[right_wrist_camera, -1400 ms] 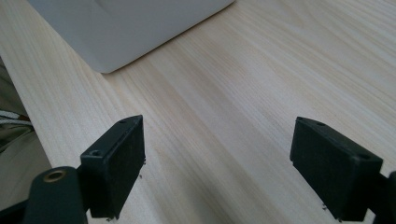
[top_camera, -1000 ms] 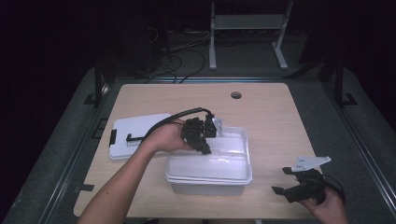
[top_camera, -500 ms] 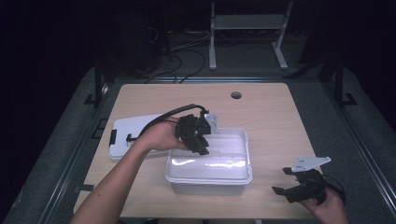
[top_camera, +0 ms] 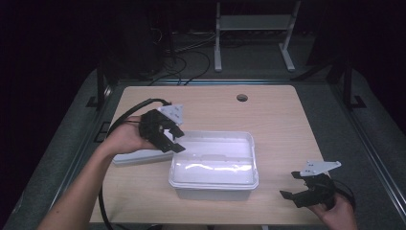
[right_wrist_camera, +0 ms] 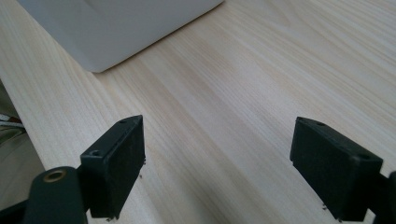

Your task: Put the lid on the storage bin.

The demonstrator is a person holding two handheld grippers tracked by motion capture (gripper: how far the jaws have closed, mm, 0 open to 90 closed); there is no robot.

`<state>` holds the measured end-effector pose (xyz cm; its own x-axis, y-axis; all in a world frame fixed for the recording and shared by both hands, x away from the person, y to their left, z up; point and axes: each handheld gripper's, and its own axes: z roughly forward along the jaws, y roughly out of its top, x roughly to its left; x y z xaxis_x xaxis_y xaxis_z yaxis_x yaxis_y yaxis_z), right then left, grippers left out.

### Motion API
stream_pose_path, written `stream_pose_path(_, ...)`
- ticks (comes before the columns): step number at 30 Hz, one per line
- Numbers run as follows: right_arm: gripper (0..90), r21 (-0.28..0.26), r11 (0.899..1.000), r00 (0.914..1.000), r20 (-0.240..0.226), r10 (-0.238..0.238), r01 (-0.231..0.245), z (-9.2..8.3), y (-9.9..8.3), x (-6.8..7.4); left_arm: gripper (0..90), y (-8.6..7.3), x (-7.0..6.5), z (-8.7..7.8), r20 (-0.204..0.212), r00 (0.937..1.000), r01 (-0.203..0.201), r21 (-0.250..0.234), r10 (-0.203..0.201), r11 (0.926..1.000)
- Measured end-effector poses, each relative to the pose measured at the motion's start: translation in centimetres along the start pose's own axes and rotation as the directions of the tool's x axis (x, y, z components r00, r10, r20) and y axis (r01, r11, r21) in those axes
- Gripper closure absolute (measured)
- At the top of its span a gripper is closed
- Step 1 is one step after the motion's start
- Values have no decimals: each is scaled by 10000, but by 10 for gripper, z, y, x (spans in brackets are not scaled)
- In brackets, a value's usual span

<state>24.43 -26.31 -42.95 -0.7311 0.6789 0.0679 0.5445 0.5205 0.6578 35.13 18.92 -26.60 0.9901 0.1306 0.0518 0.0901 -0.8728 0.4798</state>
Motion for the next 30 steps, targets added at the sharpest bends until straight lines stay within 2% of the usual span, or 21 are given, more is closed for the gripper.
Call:
stream_pose_path(4,174,73,10000,10000,-63,21,-21,2,0,0,418,-23,5,-12,-651,9973,321,-258,-337,9992)
stream_pose_path(8,174,219,9998,9999,-109,-23,25,5,0,0,386,-43,10,-12,-846,9950,529,-145,-539,9985)
stream_pose_path(12,174,221,9998,9999,-142,28,-25,5,-1,1,366,-64,17,-8,-921,9917,889,-150,-899,9959)
stream_pose_path(18,174,302,9995,9999,-130,71,-68,6,-1,0,338,-90,25,-3,-1137,9859,1224,-109,-1229,9924)
stream_pose_path(20,174,289,9996,9999,-133,57,-53,6,-1,-1,331,-98,28,-2,-1204,9823,1423,-162,-1433,9897)
stream_pose_path(25,173,279,9995,9998,-170,121,-116,7,-1,-3,315,-112,36,-1,-1261,9759,1779,-152,-1783,9839)
stream_pose_path(30,173,396,9992,9997,-201,107,-99,9,-1,-4,284,-124,42,4,-1399,9708,1944,-167,-1948,9808)
